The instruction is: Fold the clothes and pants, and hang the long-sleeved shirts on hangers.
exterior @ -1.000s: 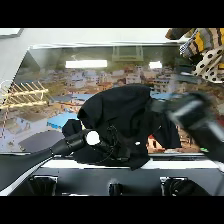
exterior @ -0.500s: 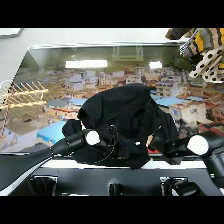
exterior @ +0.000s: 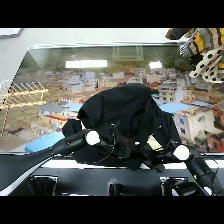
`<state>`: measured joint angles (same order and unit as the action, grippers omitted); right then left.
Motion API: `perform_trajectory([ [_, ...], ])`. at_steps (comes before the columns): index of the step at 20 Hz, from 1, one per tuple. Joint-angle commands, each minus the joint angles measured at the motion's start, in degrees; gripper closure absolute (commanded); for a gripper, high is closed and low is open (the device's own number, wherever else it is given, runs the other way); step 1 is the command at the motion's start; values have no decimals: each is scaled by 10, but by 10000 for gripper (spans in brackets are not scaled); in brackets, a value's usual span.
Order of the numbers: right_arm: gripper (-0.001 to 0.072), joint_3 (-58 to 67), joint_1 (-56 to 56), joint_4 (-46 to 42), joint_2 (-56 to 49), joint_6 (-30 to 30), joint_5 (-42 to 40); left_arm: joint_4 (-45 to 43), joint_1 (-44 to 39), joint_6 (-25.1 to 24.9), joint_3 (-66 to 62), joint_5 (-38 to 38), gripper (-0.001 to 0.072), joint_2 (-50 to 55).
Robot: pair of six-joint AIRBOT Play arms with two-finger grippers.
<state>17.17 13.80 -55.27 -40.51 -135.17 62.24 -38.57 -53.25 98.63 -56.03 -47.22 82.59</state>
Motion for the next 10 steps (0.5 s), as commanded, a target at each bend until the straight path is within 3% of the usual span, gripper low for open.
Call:
perform_trajectory([
  [1, 659, -8, 0, 51, -15, 45, -11, 0, 11, -69, -5, -24, 351, 0],
  [2, 673, -2, 0, 30, -6, 38, -5, -1, 26, -92, -11, -44, 111, -1],
  [3, 673, 2, 0, 10, 2, 28, 5, -7, 49, -122, -23, -70, 43, -3],
  [6, 673, 5, 0, -14, 13, 25, 38, -82, 122, -192, -106, -131, 42, -4],
  [8, 673, 5, 0, -13, 14, 28, 38, -164, 158, -221, -172, -118, 42, 6],
  [10, 673, 5, 0, -14, 13, 28, 33, -189, 174, -280, -235, -91, 43, 44],
])
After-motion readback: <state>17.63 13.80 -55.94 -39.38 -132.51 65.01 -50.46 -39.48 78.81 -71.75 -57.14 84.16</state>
